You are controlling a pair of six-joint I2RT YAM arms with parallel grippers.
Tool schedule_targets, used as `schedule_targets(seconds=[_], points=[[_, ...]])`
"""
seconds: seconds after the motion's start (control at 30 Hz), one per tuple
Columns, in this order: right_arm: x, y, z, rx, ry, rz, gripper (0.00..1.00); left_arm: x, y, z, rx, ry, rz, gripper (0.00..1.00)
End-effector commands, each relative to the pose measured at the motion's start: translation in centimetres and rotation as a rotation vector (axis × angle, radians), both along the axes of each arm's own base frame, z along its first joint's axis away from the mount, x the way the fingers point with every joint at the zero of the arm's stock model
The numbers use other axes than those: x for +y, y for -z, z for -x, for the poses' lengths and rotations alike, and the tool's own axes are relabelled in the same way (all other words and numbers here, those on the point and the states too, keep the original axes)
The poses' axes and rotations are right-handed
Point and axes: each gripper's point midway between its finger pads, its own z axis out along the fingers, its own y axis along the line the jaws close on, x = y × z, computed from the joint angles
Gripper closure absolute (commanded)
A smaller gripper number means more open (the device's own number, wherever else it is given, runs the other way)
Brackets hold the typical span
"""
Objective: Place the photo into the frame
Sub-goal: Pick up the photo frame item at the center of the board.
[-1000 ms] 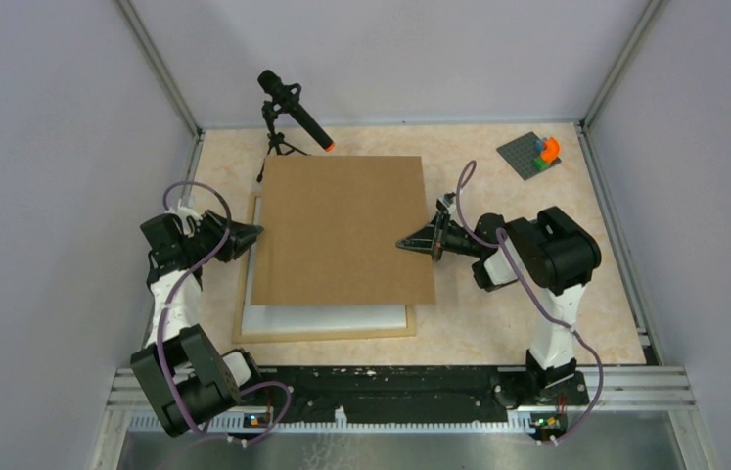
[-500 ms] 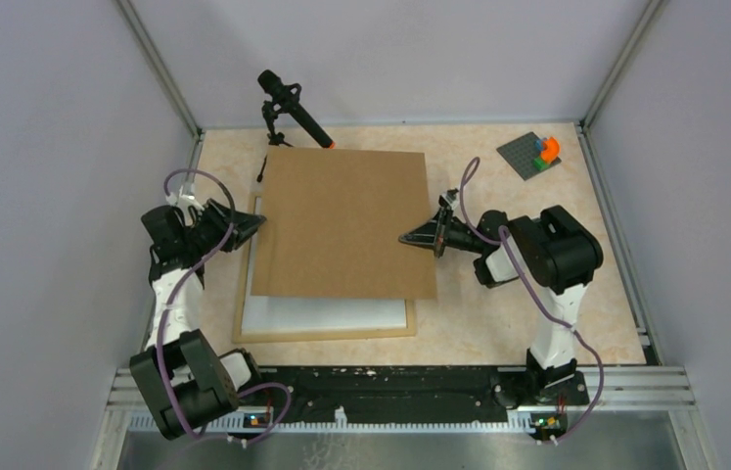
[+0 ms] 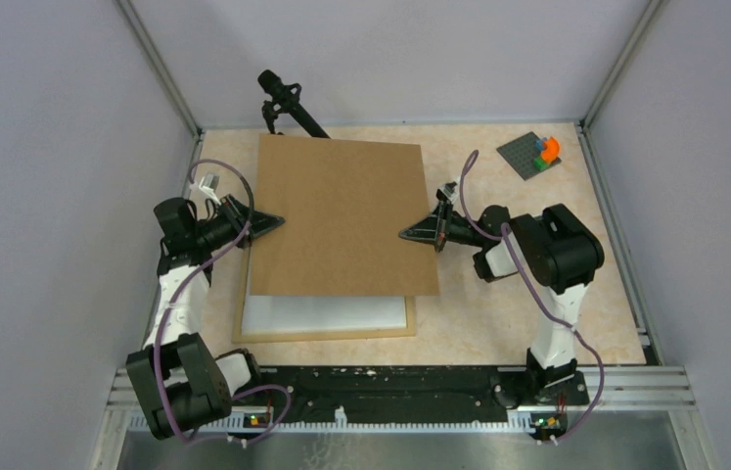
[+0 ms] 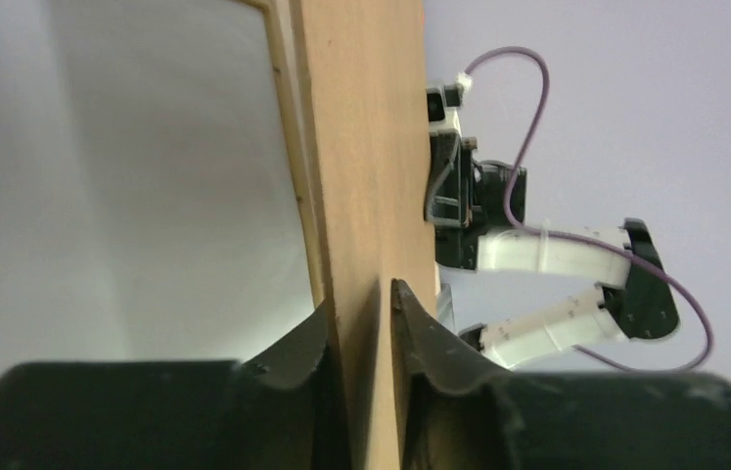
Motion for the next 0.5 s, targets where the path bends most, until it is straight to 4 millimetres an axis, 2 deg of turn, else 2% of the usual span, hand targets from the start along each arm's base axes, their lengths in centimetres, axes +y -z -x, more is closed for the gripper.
schedule_targets(seconds=[0.0, 0.07, 0.1, 0.2, 0.27, 0.37, 0.47], points=[[1.4, -3.6, 3.3, -0.315, -0.13, -0.07, 1.0, -3.0, -3.0, 2.9, -0.079, 0.23, 0.052, 0.8], [1.4, -3.4, 3.3, -0.312, -0.129, -0.068, 0.99, -2.8, -2.5, 2.7, -0.041, 0.219, 0.054, 0.96], [1.4, -3.3, 3.3, -0.311, -0.126, -0.067, 0.97, -2.7, -2.0, 2.5, -0.015, 0.207, 0.05, 1.0], [1.4, -2.5, 3.1, -0.283, -0.11, -0.055, 0.88, -1.9, -0.4, 2.0, 0.045, 0.176, 0.017, 1.0], [1.5, -1.5, 2.8, -0.264, -0.096, -0.023, 0.79, -0.9, 1.5, 1.5, 0.119, 0.119, -0.046, 1.0], [1.6, 1.2, 2.1, -0.241, -0.064, 0.102, 0.64, 0.2, 2.9, 1.3, 0.175, 0.098, -0.106, 1.0], [1.0, 4.6, 1.0, -0.227, -0.02, 0.314, 0.49, 0.6, 2.7, 1.2, 0.16, 0.086, -0.132, 1.0]])
